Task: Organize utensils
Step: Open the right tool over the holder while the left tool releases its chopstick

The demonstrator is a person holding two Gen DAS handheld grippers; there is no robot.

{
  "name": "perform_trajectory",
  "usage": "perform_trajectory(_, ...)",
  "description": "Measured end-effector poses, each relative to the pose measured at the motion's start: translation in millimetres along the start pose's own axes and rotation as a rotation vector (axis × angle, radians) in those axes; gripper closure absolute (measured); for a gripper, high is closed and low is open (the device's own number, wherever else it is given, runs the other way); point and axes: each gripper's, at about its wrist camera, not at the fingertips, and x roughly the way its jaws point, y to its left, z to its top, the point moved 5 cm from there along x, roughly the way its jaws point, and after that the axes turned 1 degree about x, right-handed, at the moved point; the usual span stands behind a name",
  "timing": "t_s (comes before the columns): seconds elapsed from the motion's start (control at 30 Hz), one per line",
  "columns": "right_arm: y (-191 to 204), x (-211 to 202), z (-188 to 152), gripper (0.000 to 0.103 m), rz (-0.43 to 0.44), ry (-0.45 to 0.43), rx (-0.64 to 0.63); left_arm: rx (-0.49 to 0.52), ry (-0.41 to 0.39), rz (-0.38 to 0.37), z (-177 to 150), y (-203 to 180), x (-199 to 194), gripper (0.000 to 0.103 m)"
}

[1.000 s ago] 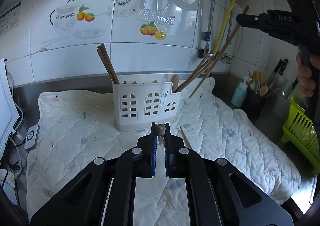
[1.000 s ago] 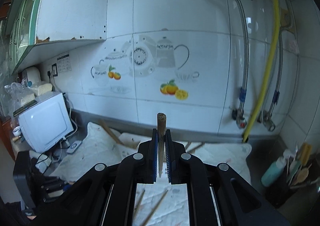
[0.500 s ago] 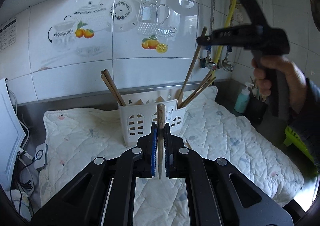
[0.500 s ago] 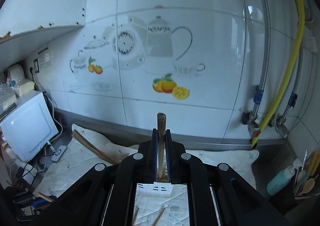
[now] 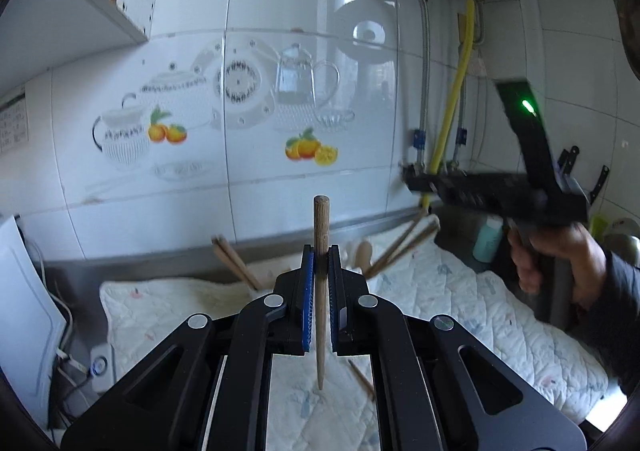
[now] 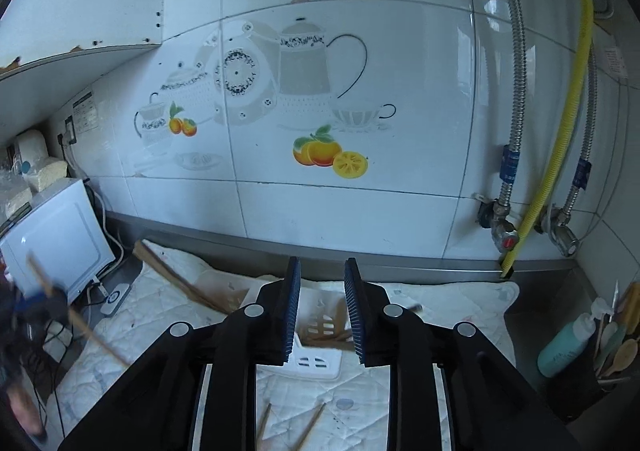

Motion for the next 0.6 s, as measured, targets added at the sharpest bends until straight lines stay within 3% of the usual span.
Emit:
perform_trajectory(0.1, 0, -21, -15, 0.073, 0.001, -0.018, -0.017, 0.012, -0.038, 0.025, 24, 3, 2, 0.098)
perform_trajectory(0.33, -6, -57, -63, 0.07, 0.035, -0.013, 0.004, 0.001, -0.12, 0.081, 76, 14, 15, 0.098)
perform_trajectory(0.6, -7, -66, -128, 0.07, 0.073, 0.055, 0.068, -0.047, -0.155, 0.134, 94, 28, 51, 0.098)
